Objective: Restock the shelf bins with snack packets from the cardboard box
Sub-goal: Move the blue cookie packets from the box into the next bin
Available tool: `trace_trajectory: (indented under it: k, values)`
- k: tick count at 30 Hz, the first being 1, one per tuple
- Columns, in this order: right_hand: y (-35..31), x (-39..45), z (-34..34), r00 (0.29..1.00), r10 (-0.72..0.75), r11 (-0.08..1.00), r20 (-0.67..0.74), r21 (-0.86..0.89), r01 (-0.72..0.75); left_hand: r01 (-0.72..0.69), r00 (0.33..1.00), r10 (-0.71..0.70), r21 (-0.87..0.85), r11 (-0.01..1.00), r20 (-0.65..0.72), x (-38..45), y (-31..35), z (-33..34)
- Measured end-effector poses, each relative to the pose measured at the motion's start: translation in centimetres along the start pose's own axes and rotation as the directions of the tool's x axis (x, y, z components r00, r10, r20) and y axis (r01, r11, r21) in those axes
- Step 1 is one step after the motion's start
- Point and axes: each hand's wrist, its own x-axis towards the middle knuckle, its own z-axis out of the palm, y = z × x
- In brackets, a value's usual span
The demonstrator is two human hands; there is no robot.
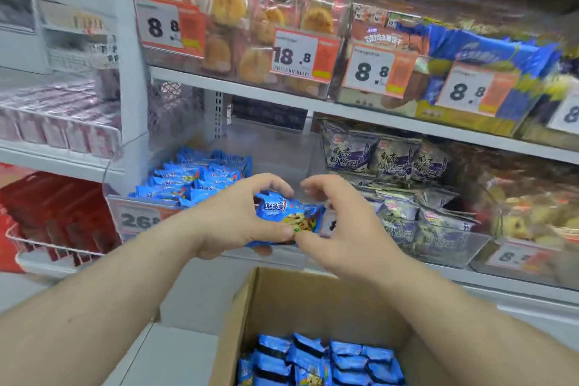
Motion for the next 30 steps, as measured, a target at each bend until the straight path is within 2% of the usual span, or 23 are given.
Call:
trace_trajectory:
  k: [2,5,7,9,12,15,17,20,24,27,30]
  values:
    - [-0.4,2.4,-0.1,0.992,0.019,0.992,0.124,-0.123,-0.003,-0.099,0.989,0.113,0.146,0.984,-0.093,0.5,0.3,-1.4]
    - [-1.2,5.8,0.5,0.958,0.035,0.959,0.284,-0.278,0.047,-0.203,0.962,0.236,0.214,0.955,-0.138,1.4,-0.8,-3.2]
    - [-1.6,7.5,1.3,0.921,0.067,0.953,0.383,-0.299,0.054,-0.205,0.961,0.238,0.219,0.954,-0.140,1.9,-1.9,-4.1]
    - [-2.0,8.7,2.3,0.901,0.095,0.945,0.423,-0.322,0.052,-0.186,0.969,0.209,0.171,0.967,-0.128,2.4,-2.9,-5.0]
    - [-2.4,10.0,3.9,0.894,0.132,0.922,0.429,-0.385,0.048,-0.144,0.971,0.174,0.184,0.972,-0.164,3.4,-4.2,-6.5]
    - [-1.6,12.5,5.3,0.912,0.204,0.884,0.357,-0.467,-0.016,-0.086,0.938,0.182,0.311,0.946,-0.294,4.5,-5.4,-7.4]
    - [-0.2,14.9,6.1,0.920,0.294,0.796,0.261,-0.599,-0.084,-0.014,0.879,0.206,0.409,0.912,-0.430,5.0,-6.2,-7.4]
    - [2.4,17.8,7.9,0.872,0.436,0.643,0.223,-0.755,-0.129,0.171,0.815,0.211,0.572,0.802,-0.540,5.1,-6.7,-7.3]
    - [6.3,20.6,11.0,0.797,0.567,0.579,0.210,-0.789,-0.204,0.299,0.795,0.233,0.696,0.653,-0.560,4.8,-6.9,-7.1]
    - [8.8,21.9,13.3,0.725,0.653,0.549,0.217,-0.795,-0.256,0.305,0.816,0.235,0.739,0.601,-0.529,4.5,-7.2,-7.1]
    - [9.5,22.1,15.2,0.705,0.664,0.549,0.248,-0.802,-0.236,0.291,0.831,0.245,0.767,0.572,-0.499,4.3,-7.3,-7.0]
